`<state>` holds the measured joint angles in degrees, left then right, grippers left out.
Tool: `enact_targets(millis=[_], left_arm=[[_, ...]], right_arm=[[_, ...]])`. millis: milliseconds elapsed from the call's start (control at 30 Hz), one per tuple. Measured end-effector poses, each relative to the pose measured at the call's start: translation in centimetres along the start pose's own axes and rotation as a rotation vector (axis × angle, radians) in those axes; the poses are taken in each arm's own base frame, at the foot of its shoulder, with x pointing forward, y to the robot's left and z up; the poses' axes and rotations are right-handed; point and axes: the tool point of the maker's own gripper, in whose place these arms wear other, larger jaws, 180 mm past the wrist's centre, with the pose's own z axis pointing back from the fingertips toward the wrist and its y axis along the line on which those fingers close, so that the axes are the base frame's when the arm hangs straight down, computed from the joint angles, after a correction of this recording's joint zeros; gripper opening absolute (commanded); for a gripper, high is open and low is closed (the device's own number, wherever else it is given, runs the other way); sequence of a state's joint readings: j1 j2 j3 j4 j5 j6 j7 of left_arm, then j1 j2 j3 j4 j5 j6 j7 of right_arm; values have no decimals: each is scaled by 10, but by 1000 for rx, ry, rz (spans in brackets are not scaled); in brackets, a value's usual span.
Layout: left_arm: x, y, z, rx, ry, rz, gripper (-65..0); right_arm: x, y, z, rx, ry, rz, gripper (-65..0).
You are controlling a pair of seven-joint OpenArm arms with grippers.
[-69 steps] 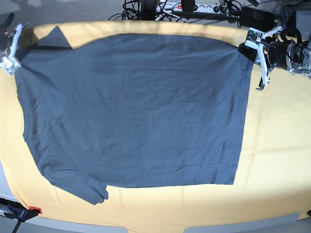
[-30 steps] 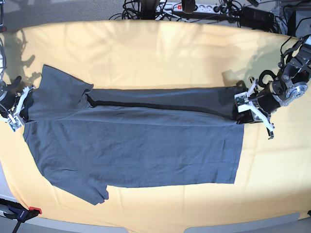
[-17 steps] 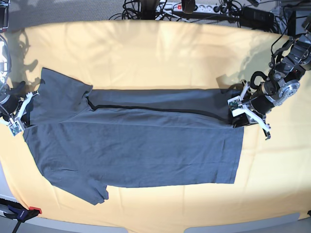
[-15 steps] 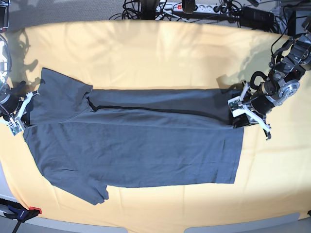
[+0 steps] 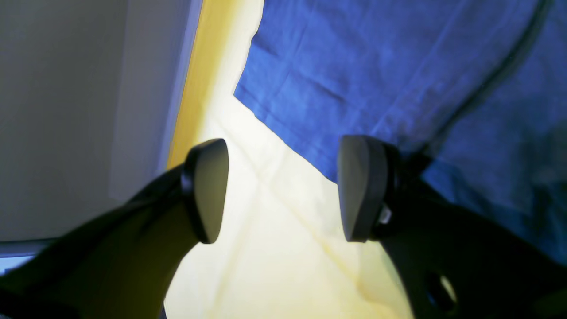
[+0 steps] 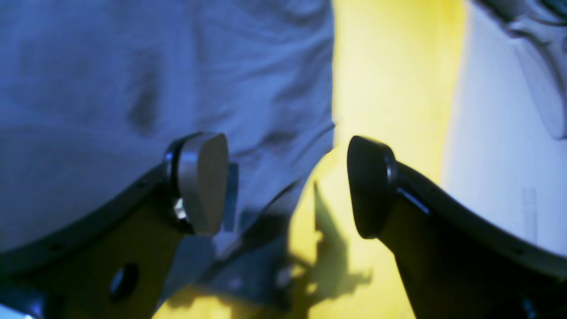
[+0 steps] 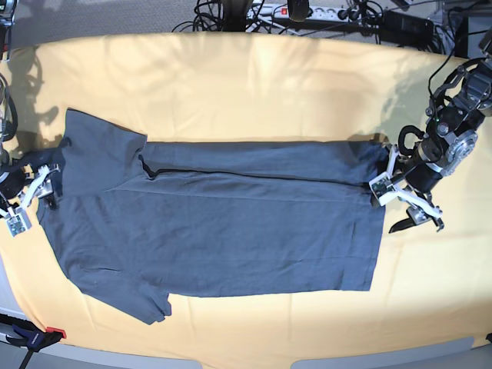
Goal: Fold the T-shirt properly
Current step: 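Release the folded edge with the right gripper and raise it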
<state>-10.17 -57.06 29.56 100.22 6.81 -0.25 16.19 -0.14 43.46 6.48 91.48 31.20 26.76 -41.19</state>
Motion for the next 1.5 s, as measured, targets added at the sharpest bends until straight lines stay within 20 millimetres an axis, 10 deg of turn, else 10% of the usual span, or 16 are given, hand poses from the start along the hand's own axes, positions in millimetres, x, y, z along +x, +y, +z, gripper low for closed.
enact_targets(millis=[200, 400, 633, 1000, 1500], left_arm=[[-1, 0, 0, 0, 2, 0, -260], [0, -1, 0, -9, 0, 31, -260], [-1, -1, 0, -9, 0, 31, -260], [0, -1, 0, -9, -1, 31, -260], [0, -1, 0, -8, -1, 31, -260]], right_arm=[[5, 83, 23, 403, -4, 39, -218], [-49, 130, 45, 530, 162, 50, -218], [-97, 126, 41, 402, 204, 168, -218], [-99, 128, 27, 294, 179, 182, -223], [-99, 125, 25, 267, 209, 177, -634]])
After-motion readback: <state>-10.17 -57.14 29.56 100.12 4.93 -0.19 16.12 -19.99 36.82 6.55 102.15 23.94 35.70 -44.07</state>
